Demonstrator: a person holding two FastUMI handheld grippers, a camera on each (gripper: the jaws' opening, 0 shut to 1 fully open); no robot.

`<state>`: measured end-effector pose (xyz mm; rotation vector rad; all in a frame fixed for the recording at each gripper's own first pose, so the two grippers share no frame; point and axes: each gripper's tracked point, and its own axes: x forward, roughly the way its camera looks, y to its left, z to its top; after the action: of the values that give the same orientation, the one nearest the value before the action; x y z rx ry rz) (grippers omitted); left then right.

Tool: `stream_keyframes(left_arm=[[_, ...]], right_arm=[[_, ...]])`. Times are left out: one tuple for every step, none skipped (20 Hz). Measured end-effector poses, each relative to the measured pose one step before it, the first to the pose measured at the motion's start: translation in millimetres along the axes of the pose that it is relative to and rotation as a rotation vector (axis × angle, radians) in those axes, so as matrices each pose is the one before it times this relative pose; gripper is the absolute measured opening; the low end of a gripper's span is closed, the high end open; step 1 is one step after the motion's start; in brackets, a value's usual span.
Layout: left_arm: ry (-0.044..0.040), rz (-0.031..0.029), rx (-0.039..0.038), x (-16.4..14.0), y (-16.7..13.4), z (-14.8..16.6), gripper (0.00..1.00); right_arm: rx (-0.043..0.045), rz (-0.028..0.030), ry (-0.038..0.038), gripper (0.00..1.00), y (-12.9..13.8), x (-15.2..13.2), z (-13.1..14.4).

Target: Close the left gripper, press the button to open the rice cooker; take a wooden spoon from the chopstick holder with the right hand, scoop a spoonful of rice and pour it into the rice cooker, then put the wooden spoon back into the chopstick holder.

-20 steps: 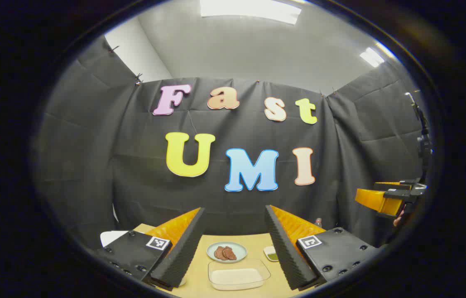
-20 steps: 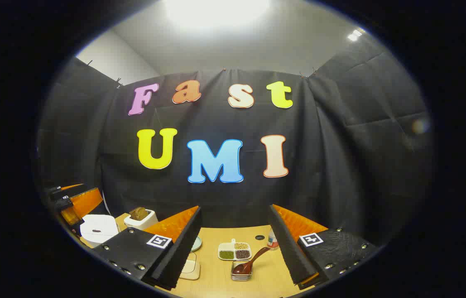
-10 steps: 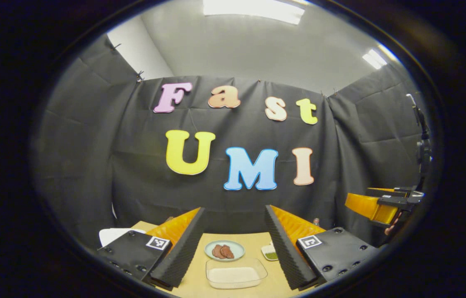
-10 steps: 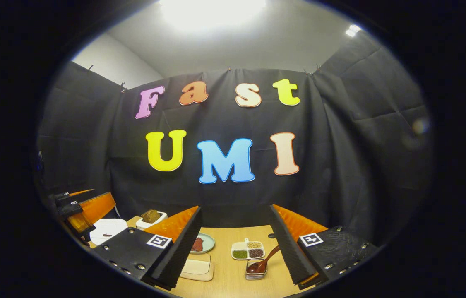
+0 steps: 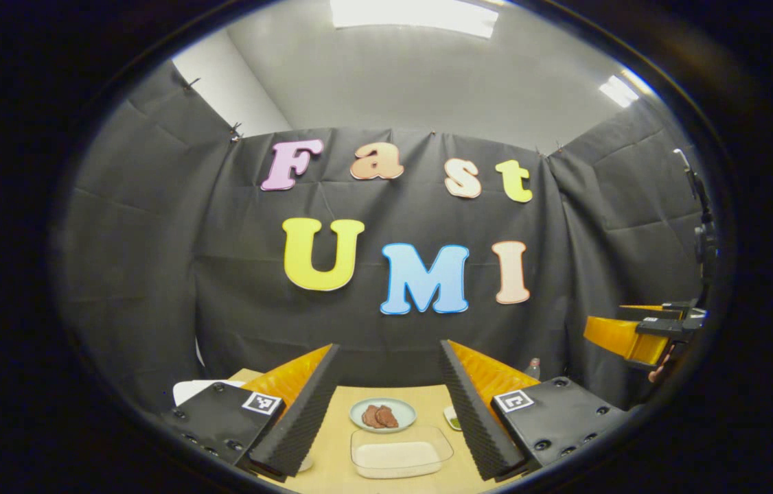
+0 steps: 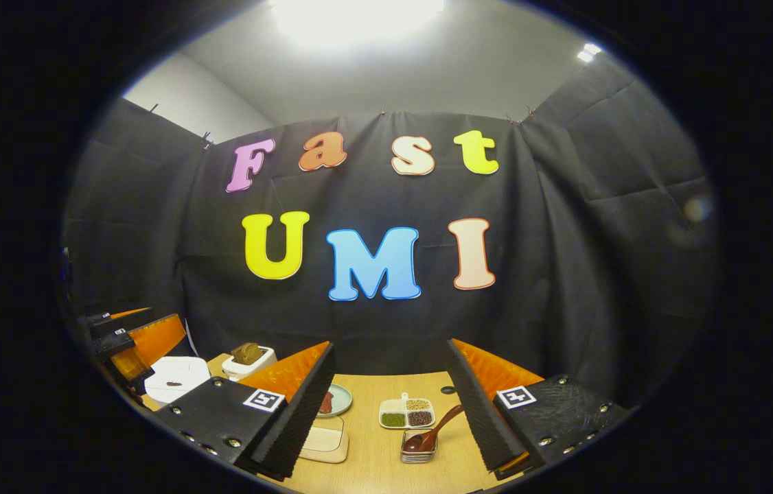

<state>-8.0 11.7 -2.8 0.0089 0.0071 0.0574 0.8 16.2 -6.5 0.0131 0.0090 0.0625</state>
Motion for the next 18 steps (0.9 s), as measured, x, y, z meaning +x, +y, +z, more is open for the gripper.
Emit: stream_keyframes(left_arm=[[0.00789,0.01057,-0.00404,2.44,4.16,-4.73,0.97],[0.00471,0.01136,-0.00244,2.16,5.49,-2.13,0.96],[0.00196,0.01231,0.00293,2.53,7.43,-1.03,0.96],[0.00214,0.01260,0.00833,2.31,7.16,-1.18,0.97],[0.00682,0.01641,0.00711,2.16,8.02,-4.47,0.97],[0.00879,0.01047,0.00188,3.77,7.53,-4.50,0.97],[0.01028,0.01171,0.00020,2.33,7.46,-4.30,0.96],[0.01279,0.00778,0.00029,2.98,8.44,-6.18,0.95],[0.01387,0.00960,0.00179,3.19,8.84,-6.05,0.93],[0.01309,0.01553,0.00430,1.24,9.82,-7.28,0.92],[0.01257,0.01529,0.00602,2.17,10.97,-5.68,0.79],[0.01867,0.01669,0.00632,3.86,11.24,-8.45,0.67],[0.02881,0.00047,0.00321,2.62,6.67,-8.93,0.55],[0.02909,0.00769,0.00486,3.71,8.10,-10.48,0.43],[0.02706,0.00954,0.00029,3.86,10.46,-9.66,0.35],[0.03273,0.01621,-0.00466,2.14,12.64,-8.98,0.22],[0.03608,-0.00008,-0.01277,9.08,10.73,-10.75,0.14],[0.03773,-0.00641,-0.01925,6.13,5.26,-11.10,0.12]], right_arm=[[0.00275,0.00676,0.00098,0.97,1.56,1.13,-0.08],[0.00296,0.00652,-0.00129,0.97,1.62,1.38,-1.21],[0.00200,0.00396,-0.00122,0.96,0.90,1.57,-0.02],[-0.00018,0.00447,0.00212,0.97,0.89,1.82,-2.53],[-0.00120,0.00607,0.00735,0.97,1.82,2.18,-3.12],[-0.00160,0.00550,0.00836,0.97,1.87,1.99,-3.62],[-0.00161,0.00399,0.00846,0.97,0.88,1.52,-3.31],[0.00027,0.00298,0.00656,0.96,0.48,0.76,-2.83],[0.00143,0.00226,0.00593,0.96,1.08,1.55,-2.70],[0.00083,0.00169,0.00658,0.96,0.55,1.85,-3.87],[-0.00043,0.00335,0.00774,0.96,1.27,2.51,-3.29],[-0.00158,0.00267,0.00924,0.97,1.46,2.67,-4.37],[-0.00119,0.00303,0.00812,0.97,1.33,3.13,-3.12],[-0.00086,0.00406,0.00883,0.97,1.02,2.87,-4.18],[0.00165,0.00670,0.00824,0.96,2.15,3.19,-3.43],[0.00149,0.00732,0.01176,0.97,2.05,3.00,-4.83],[0.00003,0.00808,0.01087,0.97,2.65,2.75,-3.83],[-0.00083,0.00680,0.00946,0.97,2.07,1.98,-3.72]])
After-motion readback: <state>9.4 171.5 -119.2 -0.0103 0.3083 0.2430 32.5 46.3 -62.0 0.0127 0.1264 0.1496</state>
